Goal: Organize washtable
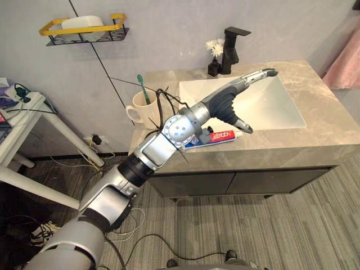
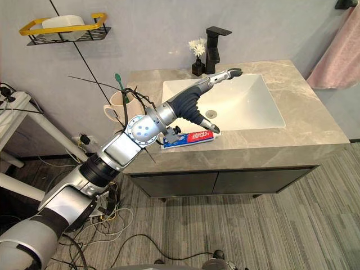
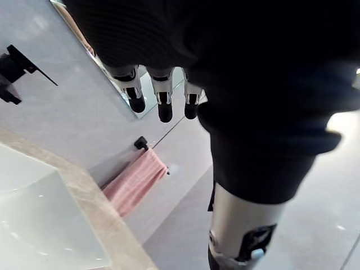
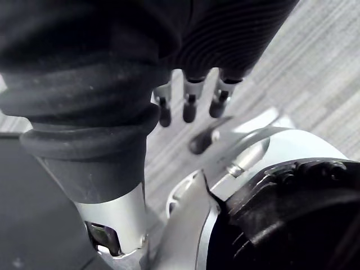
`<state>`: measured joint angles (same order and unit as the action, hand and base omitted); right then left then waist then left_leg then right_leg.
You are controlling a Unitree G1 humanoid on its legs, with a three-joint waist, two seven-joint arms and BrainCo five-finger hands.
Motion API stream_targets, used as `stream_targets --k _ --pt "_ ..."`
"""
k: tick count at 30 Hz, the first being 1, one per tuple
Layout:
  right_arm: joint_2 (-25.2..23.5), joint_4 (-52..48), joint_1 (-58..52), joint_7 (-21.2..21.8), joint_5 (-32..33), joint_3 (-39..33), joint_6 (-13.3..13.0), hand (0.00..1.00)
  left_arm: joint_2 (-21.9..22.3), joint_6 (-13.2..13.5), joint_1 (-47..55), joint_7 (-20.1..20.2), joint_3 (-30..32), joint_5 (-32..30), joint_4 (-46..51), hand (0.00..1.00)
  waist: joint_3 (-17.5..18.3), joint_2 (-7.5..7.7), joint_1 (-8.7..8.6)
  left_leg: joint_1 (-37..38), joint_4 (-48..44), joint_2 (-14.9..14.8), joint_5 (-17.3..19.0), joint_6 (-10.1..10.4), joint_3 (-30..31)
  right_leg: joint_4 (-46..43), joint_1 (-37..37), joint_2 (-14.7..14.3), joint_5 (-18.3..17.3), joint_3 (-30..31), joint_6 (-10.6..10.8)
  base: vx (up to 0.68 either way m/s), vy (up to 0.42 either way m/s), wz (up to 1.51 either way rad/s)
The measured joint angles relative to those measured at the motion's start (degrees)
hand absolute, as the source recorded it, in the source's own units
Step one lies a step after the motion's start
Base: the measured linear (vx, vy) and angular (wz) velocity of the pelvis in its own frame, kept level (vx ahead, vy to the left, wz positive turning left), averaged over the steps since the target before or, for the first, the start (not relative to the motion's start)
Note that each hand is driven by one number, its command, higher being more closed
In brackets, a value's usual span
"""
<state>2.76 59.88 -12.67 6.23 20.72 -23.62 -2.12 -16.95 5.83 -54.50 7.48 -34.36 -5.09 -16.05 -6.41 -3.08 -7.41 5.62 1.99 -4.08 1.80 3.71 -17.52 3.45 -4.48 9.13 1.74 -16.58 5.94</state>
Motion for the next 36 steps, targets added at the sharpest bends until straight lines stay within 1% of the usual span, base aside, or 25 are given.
stream_targets --k 1,3,4,8,13,16,18,22,28,31,33,36 --pt "-0.07 -0.37 0.00 -0.04 0.00 0.05 0.06 0.00 0.10 -0.58 -0.82 0.00 -0.13 -0.97 -1.36 0.00 -0.35 0.03 -0.19 -0.04 0.01 0.05 0.02 -0.03 -0.29 -0.17 0.38 0.06 0.05 0.41 0.07 -0.05 0.006 -0.21" --pt "-0.11 -0.63 0.01 -0.09 0.01 0.39 0.11 0.00 0.12 -0.72 -1.39 -0.04 -0.28 -3.33 -2.30 0.00 -0.69 0.15 -0.49 -0.17 0.02 0.08 0.05 -0.08 -0.82 -0.22 0.86 0.11 0.21 0.95 0.25 -0.03 0.004 -0.13" --pt "-0.18 -0.61 0.00 -0.12 0.02 0.45 0.15 0.00 0.12 -0.78 -1.75 -0.05 -0.83 -4.91 -2.98 0.00 -0.81 0.30 -1.14 -0.17 0.02 0.08 0.06 -0.08 -0.83 -0.22 0.87 0.11 0.21 0.95 0.25 -0.02 -0.001 -0.06" --pt "-0.21 -0.69 0.00 -0.18 0.03 0.51 0.13 0.00 0.91 -1.04 -1.91 -0.04 -1.16 -9.60 -4.94 0.00 -0.93 0.27 -1.27 -0.17 0.02 0.07 0.06 -0.09 -1.14 -0.22 1.04 0.10 0.22 1.22 0.26 0.00 -0.007 -0.03" --pt "-0.20 -0.80 0.01 -0.29 0.03 0.62 0.11 0.00 1.14 -2.38 -1.91 -0.09 -1.15 -15.81 -7.41 0.00 -1.16 0.16 -1.30 -0.17 -0.01 0.10 0.06 -0.09 -1.01 -0.22 0.95 0.15 0.22 1.06 0.26 -0.01 -0.002 0.01" --pt "0.03 -1.06 0.01 -0.33 0.03 1.60 0.11 0.00 1.31 -2.98 -1.89 -0.26 -1.14 -19.76 -8.46 0.00 -1.68 0.08 -1.30 -0.15 -0.09 0.11 0.06 -0.08 -0.82 -0.22 0.78 0.19 0.26 0.79 0.28 -0.02 -0.005 0.02" --pt "0.09 -1.88 0.00 -0.44 0.02 1.61 0.11 0.00 1.48 -3.17 -1.87 -0.68 -1.11 -22.20 -11.53 0.00 -2.50 -0.12 -1.36 0.25 -0.19 0.08 0.05 -0.08 -0.74 -0.19 0.24 0.18 0.30 0.60 0.23 -0.04 -0.013 0.02" --pt "0.20 -2.62 0.00 -1.14 -0.01 1.62 0.11 0.00 1.56 -3.82 -1.34 -1.41 -1.11 -25.00 -14.79 0.00 -2.99 -0.53 -1.49 0.25 -0.22 0.04 0.05 -0.06 -0.75 0.13 0.07 0.17 0.51 0.39 0.05 -0.02 -0.005 0.00" --pt "0.19 -2.77 0.03 -1.43 -0.10 1.69 0.12 0.00 1.60 -4.89 -0.18 -1.62 -0.96 -27.17 -17.34 0.00 -3.58 -0.46 -1.87 0.31 -0.21 0.04 0.08 -0.01 -0.76 1.02 -0.48 0.51 0.84 -0.05 0.03 0.00 0.000 0.00" --pt "0.16 -2.77 0.09 -1.56 -0.33 1.71 0.15 0.00 1.60 -5.04 -0.05 -1.89 -0.89 -27.18 -17.58 0.00 -4.08 -0.26 -1.99 0.32 -0.21 0.06 0.09 0.01 -0.77 1.19 -0.62 0.57 1.01 -0.21 0.04 0.00 0.000 0.00" --pt "0.16 -2.76 0.11 -1.62 -0.67 1.81 0.15 0.00 1.62 -5.16 0.34 -2.62 -0.30 -27.23 -17.68 0.00 -4.32 0.06 -2.73 0.58 -0.21 0.18 0.11 0.04 -0.78 2.05 -1.41 0.58 1.43 -0.56 0.09 -0.01 -0.005 0.02" --pt "0.13 -2.70 0.20 -2.47 -0.74 1.99 0.18 0.00 2.10 -5.31 1.34 -2.81 1.22 -27.23 -18.31 0.00 -4.34 0.05 -2.88 0.70 -0.21 0.19 0.13 0.06 -1.11 2.05 -1.39 0.62 1.45 -0.49 0.10 -0.01 -0.002 -0.01"
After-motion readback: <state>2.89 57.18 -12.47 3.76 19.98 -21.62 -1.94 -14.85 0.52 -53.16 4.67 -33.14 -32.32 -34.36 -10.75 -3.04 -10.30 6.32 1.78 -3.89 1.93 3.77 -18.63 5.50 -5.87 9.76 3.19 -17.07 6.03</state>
